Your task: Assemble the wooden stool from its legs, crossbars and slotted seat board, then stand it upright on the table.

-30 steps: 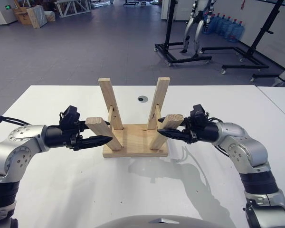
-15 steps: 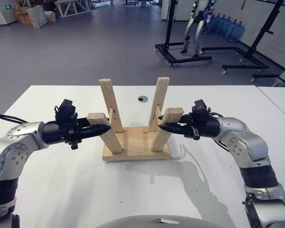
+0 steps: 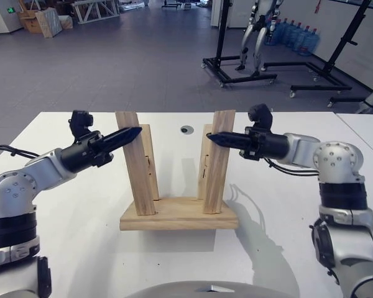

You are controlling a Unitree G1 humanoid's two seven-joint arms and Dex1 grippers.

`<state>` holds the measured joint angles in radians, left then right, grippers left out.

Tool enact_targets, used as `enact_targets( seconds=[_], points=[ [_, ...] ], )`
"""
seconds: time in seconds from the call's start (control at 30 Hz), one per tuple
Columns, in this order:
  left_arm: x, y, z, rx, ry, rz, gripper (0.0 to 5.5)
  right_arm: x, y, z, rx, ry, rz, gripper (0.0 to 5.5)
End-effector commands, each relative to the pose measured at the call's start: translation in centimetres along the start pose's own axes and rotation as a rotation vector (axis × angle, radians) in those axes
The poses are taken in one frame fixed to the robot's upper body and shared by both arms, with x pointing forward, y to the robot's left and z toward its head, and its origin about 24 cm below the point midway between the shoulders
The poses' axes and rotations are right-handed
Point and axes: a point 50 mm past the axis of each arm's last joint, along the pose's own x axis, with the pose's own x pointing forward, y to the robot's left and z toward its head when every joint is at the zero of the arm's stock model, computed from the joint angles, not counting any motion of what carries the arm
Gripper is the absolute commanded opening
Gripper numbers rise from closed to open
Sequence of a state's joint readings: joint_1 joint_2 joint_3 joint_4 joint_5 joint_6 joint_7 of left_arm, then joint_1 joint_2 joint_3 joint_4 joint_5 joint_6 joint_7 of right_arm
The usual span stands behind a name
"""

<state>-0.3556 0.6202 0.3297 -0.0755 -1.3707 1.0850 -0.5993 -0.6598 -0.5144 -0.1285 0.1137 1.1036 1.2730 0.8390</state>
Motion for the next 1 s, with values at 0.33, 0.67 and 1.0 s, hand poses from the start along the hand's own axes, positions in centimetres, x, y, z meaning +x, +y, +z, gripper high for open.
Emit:
enact_targets(
  seconds=[0.33, 0.67, 1.0],
  points=[
    [2.2, 5.4, -6.3, -0.376, 0.069, 0.342, 1.28, 2.2, -7.7, -2.2, 0.476, -0.086, -0.246, 1.1],
    [2.6, 6.2, -5.9, -0.444, 0.029, 0.348, 2.48, 1.9, -7.2, -2.7, 0.458, -0.158, -0.169, 2.23],
    [2.1, 5.8, 0.0, -0.461, -0.175, 0.276, 3.19, 0.3, -4.9, 2.0, 0.362, -0.307, -0.104, 3.91]
  ],
)
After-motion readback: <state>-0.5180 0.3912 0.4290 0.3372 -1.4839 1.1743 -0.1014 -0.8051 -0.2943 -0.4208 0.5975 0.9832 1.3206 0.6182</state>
